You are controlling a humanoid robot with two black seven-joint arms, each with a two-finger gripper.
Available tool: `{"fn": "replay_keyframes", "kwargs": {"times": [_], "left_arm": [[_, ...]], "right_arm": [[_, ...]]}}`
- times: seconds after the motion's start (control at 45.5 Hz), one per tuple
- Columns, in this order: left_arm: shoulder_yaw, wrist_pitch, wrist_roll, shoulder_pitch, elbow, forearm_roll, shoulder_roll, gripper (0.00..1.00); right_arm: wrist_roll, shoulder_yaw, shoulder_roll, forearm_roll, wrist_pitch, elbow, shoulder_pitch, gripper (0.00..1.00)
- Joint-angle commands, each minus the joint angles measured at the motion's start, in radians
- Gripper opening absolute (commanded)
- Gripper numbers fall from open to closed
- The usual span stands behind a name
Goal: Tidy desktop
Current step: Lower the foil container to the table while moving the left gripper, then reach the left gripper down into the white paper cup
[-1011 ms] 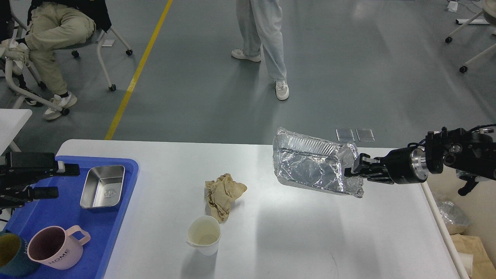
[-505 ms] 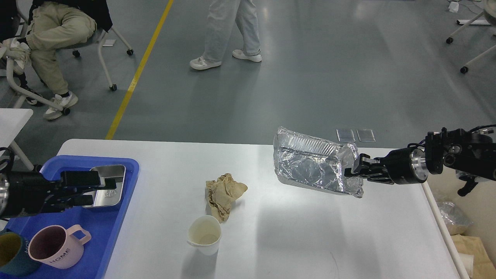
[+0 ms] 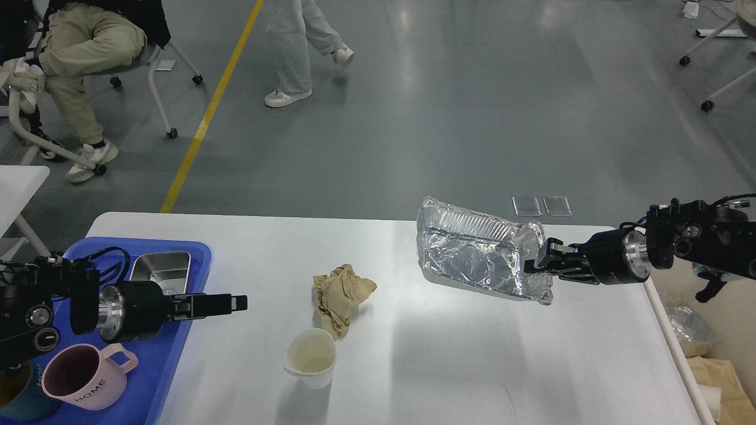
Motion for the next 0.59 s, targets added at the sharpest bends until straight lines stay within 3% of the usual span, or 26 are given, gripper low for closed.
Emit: {"fn": "replay_keyframes", "kwargs": {"times": [0.0,0.132,0.308,0.571], "left_arm": [[0.017,0.006,-0.002,-0.015,-0.004,-0.008,-0.030,0.96],[0.017,-0.002,-0.010,-0.015,-0.010,-0.017,-0.038,0.96],[0.022,-0.011,-0.082,-0.034,-0.013,0.004,-0.039,0.96],[0.112,-0.051,-0.072,-0.156,0.008,0.033,-0.115,0.97]], "right_arm": [[0.000,0.000,0.000,0.001,-0.002,0.002,0.002,0.00],[0.000,-0.001,-0.003,0.001,-0.003,0.008,0.002,0.00],[-0.001,-0.005,-0.001,0.001,-0.003,0.008,0.003,0.00],[-0.001,-0.006,0.002,0.001,-0.005,0.006,0.003,0.00]]}}
